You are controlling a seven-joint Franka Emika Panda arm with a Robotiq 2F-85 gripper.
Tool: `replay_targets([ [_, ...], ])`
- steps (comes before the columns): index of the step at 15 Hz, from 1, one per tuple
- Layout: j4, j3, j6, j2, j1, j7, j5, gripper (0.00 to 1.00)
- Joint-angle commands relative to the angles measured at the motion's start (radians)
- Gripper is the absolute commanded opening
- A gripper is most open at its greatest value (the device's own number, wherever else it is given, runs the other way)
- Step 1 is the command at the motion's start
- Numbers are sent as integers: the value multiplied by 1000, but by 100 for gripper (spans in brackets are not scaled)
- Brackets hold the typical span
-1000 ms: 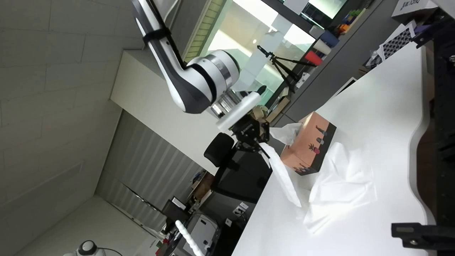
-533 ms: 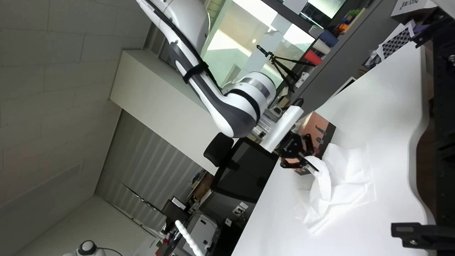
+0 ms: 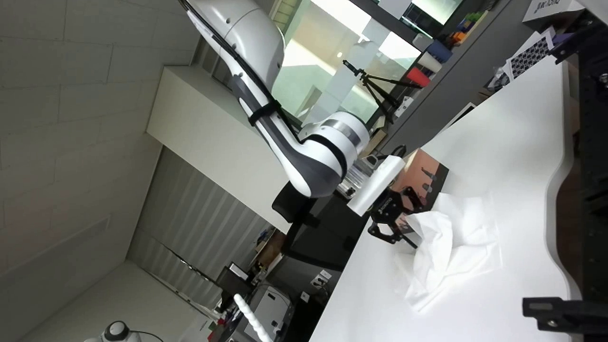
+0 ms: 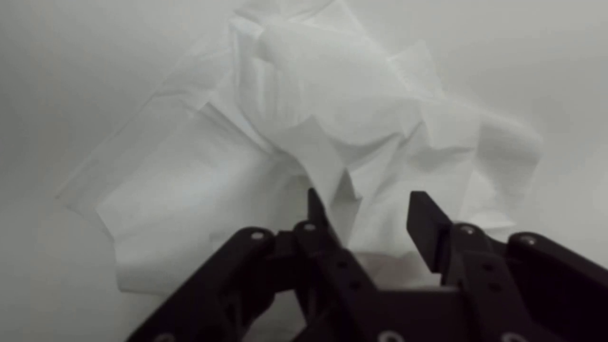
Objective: Remove a tissue from the box
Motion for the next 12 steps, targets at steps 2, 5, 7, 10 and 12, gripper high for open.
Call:
replay_targets([
  [2, -61, 20, -168, -259, -28, -17, 19, 88],
  [5, -64, 6, -333, -395, -31, -21, 13, 100],
  [7, -61, -8, -426, -468, -32, -8, -4, 100],
  [10, -36, -6, -426, -449, -27, -12, 4, 100],
  [12, -37, -6, -423, -448, -26, -12, 4, 100],
])
